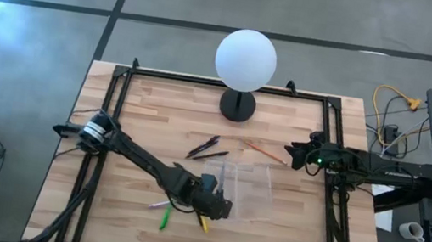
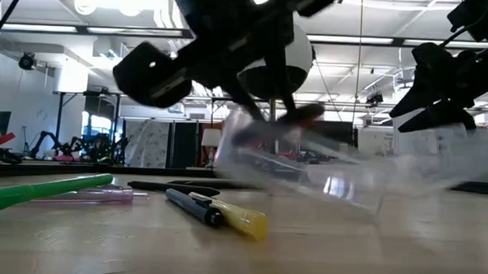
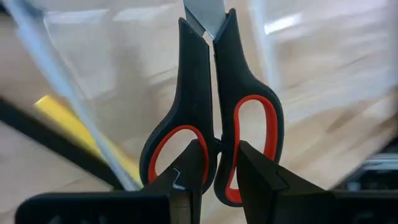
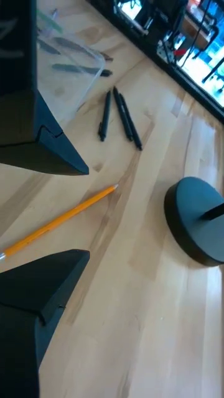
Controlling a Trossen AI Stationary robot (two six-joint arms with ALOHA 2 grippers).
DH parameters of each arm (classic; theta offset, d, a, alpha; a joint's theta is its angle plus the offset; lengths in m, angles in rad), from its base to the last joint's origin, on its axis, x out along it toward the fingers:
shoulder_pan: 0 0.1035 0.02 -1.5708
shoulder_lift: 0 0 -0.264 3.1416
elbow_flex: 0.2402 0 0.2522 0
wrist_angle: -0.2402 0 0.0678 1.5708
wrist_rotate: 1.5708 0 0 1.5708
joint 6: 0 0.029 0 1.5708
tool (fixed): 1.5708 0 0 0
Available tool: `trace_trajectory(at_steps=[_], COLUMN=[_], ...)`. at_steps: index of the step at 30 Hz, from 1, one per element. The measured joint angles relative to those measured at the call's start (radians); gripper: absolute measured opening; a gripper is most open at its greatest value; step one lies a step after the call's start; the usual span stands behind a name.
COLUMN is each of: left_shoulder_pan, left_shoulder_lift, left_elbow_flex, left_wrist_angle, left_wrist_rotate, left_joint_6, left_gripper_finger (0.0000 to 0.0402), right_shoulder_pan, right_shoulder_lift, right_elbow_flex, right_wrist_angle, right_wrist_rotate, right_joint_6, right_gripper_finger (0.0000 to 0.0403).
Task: Pick & place school supplies into a supply box
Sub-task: Put the black scissors into the transparent supply box
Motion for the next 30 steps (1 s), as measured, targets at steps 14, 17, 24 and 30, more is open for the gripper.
trace_trajectory(at_steps=[14, 17, 24, 30], left_shoulder_pan=[0.014, 0.014, 0.014, 0.015], left_shoulder_lift=[0.02, 0.02, 0.02, 0.014], left_elbow_flex=[-0.002, -0.013, -0.017, 0.029], left_wrist_angle=[-0.067, -0.081, -0.081, -0.075], left_wrist_rotate=[0.062, 0.067, 0.134, -0.056], left_joint_6=[0.111, 0.124, 0.148, 0.155], left_gripper_finger=[0.0077, 0.0052, 0.0033, 0.0033], right_shoulder_pan=[0.0, 0.0, 0.0, 0.0], right_shoulder_lift=[0.014, 0.014, 0.014, 0.014], right_elbow_flex=[-0.001, -0.001, -0.003, -0.003], right_wrist_angle=[-0.015, -0.018, -0.019, -0.019], right_wrist_rotate=[0.029, 0.029, 0.034, 0.037], right_joint_6=[0.018, 0.017, 0.015, 0.015], right_gripper_finger=[0.0198, 0.0198, 0.0198, 0.0198])
